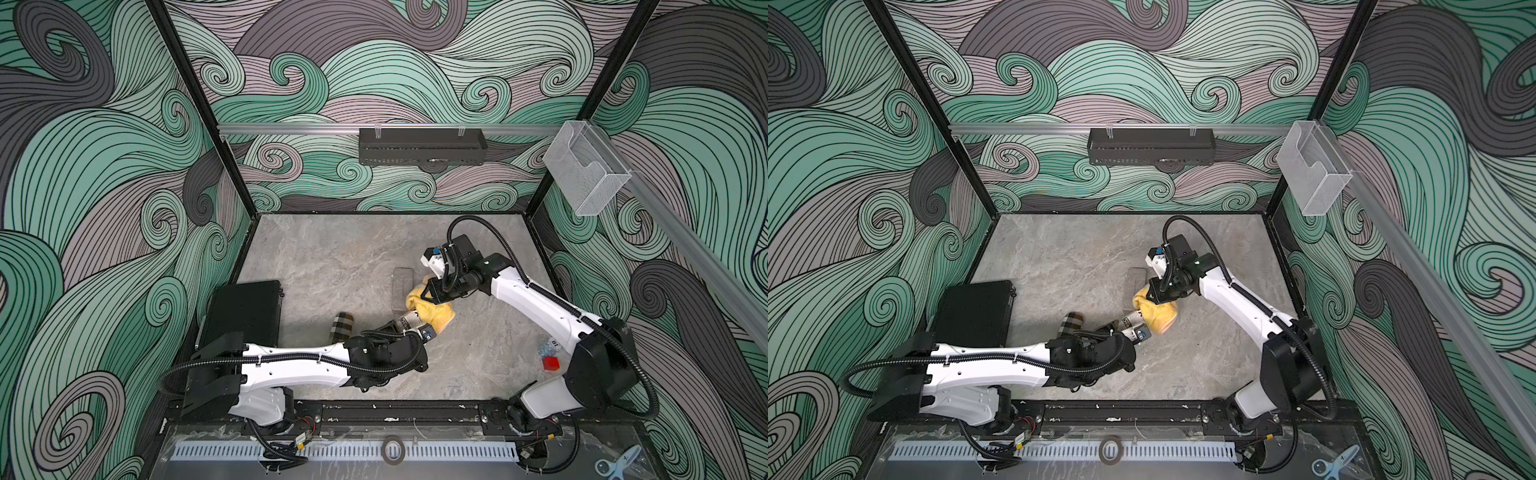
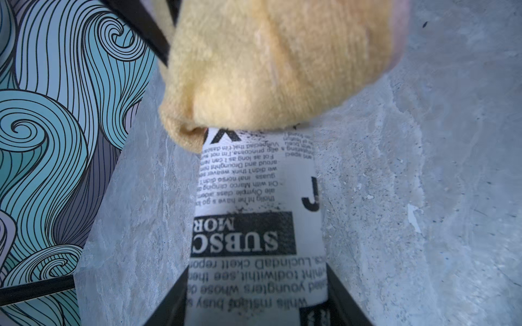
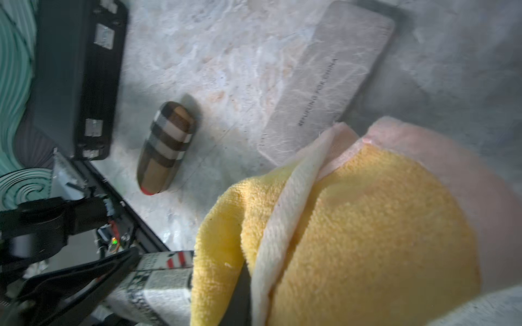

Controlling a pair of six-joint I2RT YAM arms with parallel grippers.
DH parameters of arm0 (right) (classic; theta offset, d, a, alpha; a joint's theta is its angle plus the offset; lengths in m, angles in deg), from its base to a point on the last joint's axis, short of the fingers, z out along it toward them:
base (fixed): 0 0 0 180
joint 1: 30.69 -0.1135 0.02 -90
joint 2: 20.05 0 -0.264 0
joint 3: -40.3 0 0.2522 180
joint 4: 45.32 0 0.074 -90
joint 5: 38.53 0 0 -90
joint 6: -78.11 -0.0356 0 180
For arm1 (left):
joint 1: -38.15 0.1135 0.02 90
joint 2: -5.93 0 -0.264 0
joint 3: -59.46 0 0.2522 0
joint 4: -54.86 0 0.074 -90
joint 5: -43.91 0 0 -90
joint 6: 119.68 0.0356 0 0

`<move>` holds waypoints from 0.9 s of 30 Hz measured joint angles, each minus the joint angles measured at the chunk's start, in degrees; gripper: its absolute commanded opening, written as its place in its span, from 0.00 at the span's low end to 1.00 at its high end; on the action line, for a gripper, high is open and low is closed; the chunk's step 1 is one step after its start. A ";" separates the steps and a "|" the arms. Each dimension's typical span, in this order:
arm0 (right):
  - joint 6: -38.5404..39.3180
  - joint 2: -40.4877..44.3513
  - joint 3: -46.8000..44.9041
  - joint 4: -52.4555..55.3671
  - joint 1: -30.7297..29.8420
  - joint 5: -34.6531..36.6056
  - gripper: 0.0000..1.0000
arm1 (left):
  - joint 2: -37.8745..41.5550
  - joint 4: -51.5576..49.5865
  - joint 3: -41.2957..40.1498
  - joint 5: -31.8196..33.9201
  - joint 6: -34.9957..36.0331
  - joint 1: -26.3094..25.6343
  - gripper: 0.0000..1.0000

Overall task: Wipe the eyeglass case
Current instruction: Wipe the dirt from the eyeglass case.

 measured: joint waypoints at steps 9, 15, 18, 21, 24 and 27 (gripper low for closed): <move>-0.33 0.07 1.38 -2.23 -3.98 -9.70 0.00 | -0.02 -0.72 0.00 0.90 -0.33 0.00 0.46; 0.20 0.09 1.75 -3.02 -7.93 -16.35 0.00 | -0.02 -0.07 0.00 1.73 -0.79 0.02 0.46; 0.24 0.09 1.73 -2.05 -6.91 -12.96 0.00 | 0.00 0.04 -0.02 1.60 -1.20 0.02 0.46; 0.22 0.07 1.73 -0.76 -6.43 -5.18 0.00 | 0.00 0.02 -0.74 0.81 -1.38 0.00 0.46; 0.22 -0.09 1.73 0.70 -6.16 0.20 0.00 | 0.00 -0.02 -1.51 0.59 -1.42 0.00 0.46; 0.11 -0.09 1.73 1.18 -5.99 1.42 0.00 | 0.00 0.00 -1.68 0.66 -1.46 0.00 0.45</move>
